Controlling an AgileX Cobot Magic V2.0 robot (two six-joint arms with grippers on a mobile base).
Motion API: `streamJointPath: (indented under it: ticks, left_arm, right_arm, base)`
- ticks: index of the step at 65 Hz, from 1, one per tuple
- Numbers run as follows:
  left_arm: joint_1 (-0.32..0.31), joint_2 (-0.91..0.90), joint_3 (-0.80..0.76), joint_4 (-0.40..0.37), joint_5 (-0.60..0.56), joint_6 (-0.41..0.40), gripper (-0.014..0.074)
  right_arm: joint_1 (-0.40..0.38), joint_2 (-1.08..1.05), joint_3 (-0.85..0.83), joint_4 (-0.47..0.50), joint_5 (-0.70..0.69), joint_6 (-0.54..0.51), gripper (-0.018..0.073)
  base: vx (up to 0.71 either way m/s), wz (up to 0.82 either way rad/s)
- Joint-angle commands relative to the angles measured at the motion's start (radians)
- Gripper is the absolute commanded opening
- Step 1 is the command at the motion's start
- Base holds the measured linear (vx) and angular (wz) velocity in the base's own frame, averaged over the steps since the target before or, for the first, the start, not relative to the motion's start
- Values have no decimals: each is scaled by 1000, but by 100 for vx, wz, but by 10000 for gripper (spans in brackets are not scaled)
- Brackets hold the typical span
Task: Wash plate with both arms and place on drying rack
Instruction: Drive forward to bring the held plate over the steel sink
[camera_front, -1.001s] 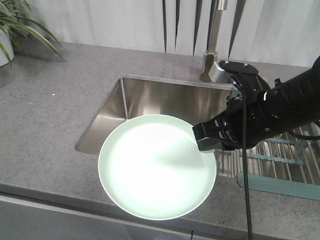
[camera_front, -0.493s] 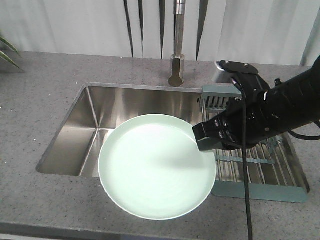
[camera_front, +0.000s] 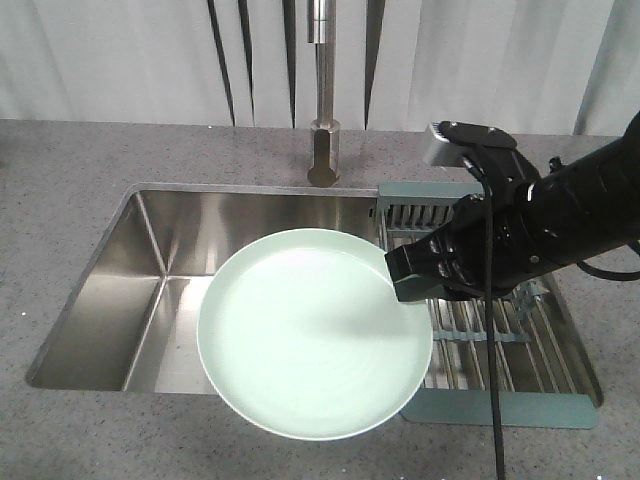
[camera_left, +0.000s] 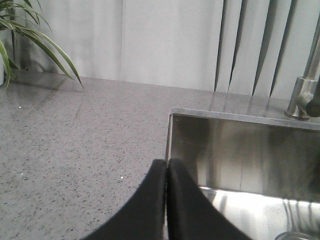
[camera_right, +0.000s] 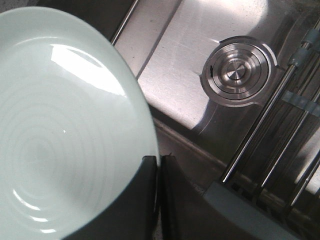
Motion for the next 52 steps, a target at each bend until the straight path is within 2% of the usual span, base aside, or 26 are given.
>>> streamJointPath:
  ticks: [1, 52]
  left_arm:
    - [-2, -13, -30, -2, -77, -4, -6]
    - [-2, -13, -30, -2, -77, -4, -6]
  right_arm:
    - [-3, -33, -26, 35, -30, -6, -8]
    - [-3, -33, -26, 35, -30, -7, -8]
  base:
    - [8, -7]
    - [8, -6]
